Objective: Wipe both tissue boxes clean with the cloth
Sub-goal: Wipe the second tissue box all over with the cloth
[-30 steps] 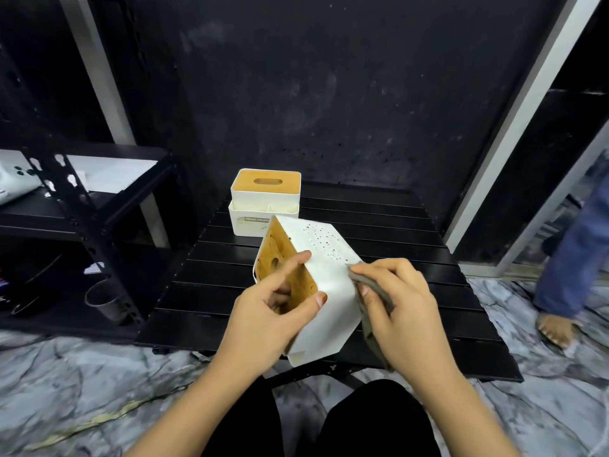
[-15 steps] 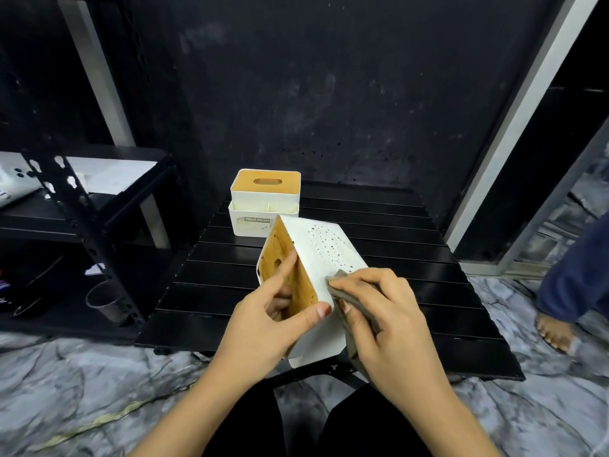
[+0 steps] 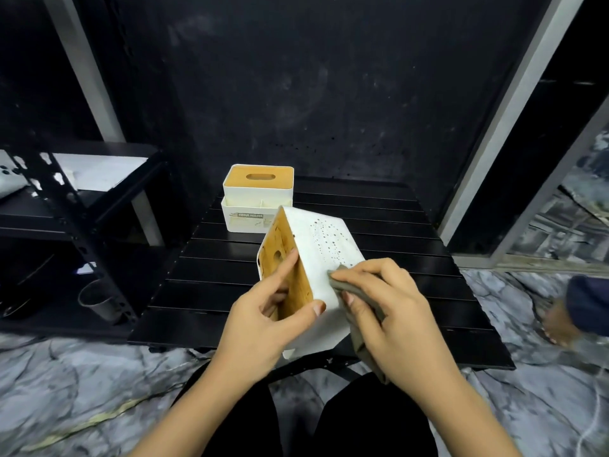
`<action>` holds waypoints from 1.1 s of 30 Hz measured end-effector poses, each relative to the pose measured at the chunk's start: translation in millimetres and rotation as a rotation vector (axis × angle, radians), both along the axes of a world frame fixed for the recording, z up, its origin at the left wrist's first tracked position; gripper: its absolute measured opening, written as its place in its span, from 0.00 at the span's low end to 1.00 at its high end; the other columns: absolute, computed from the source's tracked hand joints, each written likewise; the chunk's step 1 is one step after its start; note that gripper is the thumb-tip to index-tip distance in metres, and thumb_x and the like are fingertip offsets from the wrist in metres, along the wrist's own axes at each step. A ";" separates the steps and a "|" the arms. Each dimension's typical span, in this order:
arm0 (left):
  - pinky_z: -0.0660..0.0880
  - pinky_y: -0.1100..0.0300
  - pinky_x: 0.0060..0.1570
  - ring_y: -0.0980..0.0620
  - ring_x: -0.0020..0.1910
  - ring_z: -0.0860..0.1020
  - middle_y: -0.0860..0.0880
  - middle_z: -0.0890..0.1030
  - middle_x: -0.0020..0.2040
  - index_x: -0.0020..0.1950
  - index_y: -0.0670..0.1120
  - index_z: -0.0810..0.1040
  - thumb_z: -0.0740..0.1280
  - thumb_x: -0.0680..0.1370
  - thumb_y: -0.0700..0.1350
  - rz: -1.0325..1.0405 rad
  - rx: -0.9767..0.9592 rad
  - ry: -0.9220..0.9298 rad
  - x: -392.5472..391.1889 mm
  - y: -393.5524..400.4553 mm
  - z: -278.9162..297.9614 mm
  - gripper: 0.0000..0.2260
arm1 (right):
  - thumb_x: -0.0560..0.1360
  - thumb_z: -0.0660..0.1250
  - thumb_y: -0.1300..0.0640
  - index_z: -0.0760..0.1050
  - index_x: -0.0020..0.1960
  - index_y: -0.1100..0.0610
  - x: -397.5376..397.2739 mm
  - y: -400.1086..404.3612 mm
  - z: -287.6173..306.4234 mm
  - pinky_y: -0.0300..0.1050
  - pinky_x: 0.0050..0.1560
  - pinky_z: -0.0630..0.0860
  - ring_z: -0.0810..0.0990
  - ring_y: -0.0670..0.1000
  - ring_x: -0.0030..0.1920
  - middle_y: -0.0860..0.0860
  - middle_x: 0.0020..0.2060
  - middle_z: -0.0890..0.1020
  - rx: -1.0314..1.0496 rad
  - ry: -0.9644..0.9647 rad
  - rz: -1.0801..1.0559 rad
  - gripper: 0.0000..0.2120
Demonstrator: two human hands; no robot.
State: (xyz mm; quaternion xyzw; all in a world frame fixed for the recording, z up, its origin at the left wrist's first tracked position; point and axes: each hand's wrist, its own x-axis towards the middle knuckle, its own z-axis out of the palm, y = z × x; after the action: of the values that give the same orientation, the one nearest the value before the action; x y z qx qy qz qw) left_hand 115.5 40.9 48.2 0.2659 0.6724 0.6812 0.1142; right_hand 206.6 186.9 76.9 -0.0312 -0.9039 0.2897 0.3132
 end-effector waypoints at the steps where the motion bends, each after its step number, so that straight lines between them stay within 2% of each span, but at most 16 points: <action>1: 0.73 0.72 0.48 0.62 0.47 0.79 0.63 0.81 0.44 0.62 0.63 0.72 0.80 0.62 0.50 0.012 0.016 0.004 0.5 -0.3 -1.5 0.32 | 0.74 0.63 0.57 0.78 0.55 0.47 0.9 6.6 -3.2 0.35 0.54 0.70 0.73 0.47 0.51 0.40 0.49 0.74 -0.014 -0.006 -0.026 0.12; 4: 0.72 0.73 0.52 0.61 0.55 0.78 0.59 0.81 0.53 0.62 0.63 0.73 0.74 0.60 0.52 0.043 0.065 0.044 2.4 -1.1 -6.0 0.31 | 0.74 0.64 0.59 0.78 0.56 0.47 2.4 18.4 -10.8 0.43 0.54 0.73 0.74 0.49 0.52 0.40 0.50 0.74 -0.055 -0.017 -0.063 0.13; 7: 0.70 0.72 0.56 0.60 0.59 0.76 0.58 0.79 0.55 0.61 0.69 0.73 0.74 0.61 0.52 0.047 0.044 0.142 3.3 -3.6 -7.1 0.29 | 0.73 0.63 0.59 0.77 0.56 0.47 2.8 14.6 -14.7 0.37 0.55 0.70 0.74 0.49 0.52 0.39 0.50 0.73 -0.031 0.016 -0.074 0.14; 9: 0.71 0.70 0.58 0.58 0.59 0.76 0.56 0.79 0.55 0.62 0.70 0.71 0.74 0.62 0.52 0.040 0.030 0.165 2.7 -5.1 -9.8 0.31 | 0.74 0.62 0.57 0.77 0.57 0.48 2.7 6.0 -15.7 0.31 0.54 0.67 0.73 0.48 0.51 0.40 0.51 0.73 0.011 0.053 -0.062 0.13; 14: 0.71 0.66 0.60 0.56 0.61 0.76 0.56 0.79 0.58 0.64 0.69 0.70 0.74 0.63 0.51 0.018 0.009 0.210 1.4 -7.7 -13.7 0.31 | 0.74 0.59 0.55 0.77 0.57 0.49 -4.2 -14.2 -12.2 0.31 0.53 0.66 0.70 0.46 0.50 0.43 0.52 0.73 0.079 0.084 0.003 0.13; 22: 0.69 0.70 0.58 0.57 0.58 0.76 0.60 0.78 0.52 0.64 0.69 0.69 0.74 0.63 0.53 0.001 -0.034 0.244 0.1 -8.4 -15.3 0.32 | 0.74 0.62 0.58 0.77 0.57 0.49 -4.1 7.9 -18.1 0.27 0.53 0.64 0.73 0.50 0.50 0.40 0.50 0.72 0.002 0.063 -0.104 0.13; 28: 0.70 0.60 0.63 0.54 0.61 0.77 0.55 0.80 0.55 0.64 0.66 0.70 0.76 0.62 0.52 -0.036 -0.041 0.258 -6.5 -10.0 -11.9 0.32 | 0.74 0.61 0.59 0.76 0.57 0.50 -1.7 -16.6 -12.4 0.34 0.55 0.68 0.72 0.48 0.52 0.45 0.52 0.74 0.098 0.122 0.058 0.14; 33: 0.70 0.60 0.62 0.54 0.59 0.76 0.59 0.79 0.53 0.64 0.69 0.69 0.75 0.62 0.55 -0.025 -0.086 0.269 -7.0 -10.0 -10.2 0.33 | 0.74 0.58 0.54 0.77 0.57 0.49 -5.2 2.3 -14.8 0.33 0.53 0.68 0.73 0.49 0.51 0.42 0.51 0.73 0.037 0.078 -0.035 0.14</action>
State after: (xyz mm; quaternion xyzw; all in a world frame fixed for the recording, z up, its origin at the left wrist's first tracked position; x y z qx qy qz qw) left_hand 108.5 30.9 38.0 0.3583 0.7067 0.6086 0.0428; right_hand 201.4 189.2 62.0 -0.0299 -0.8953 0.2686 0.3540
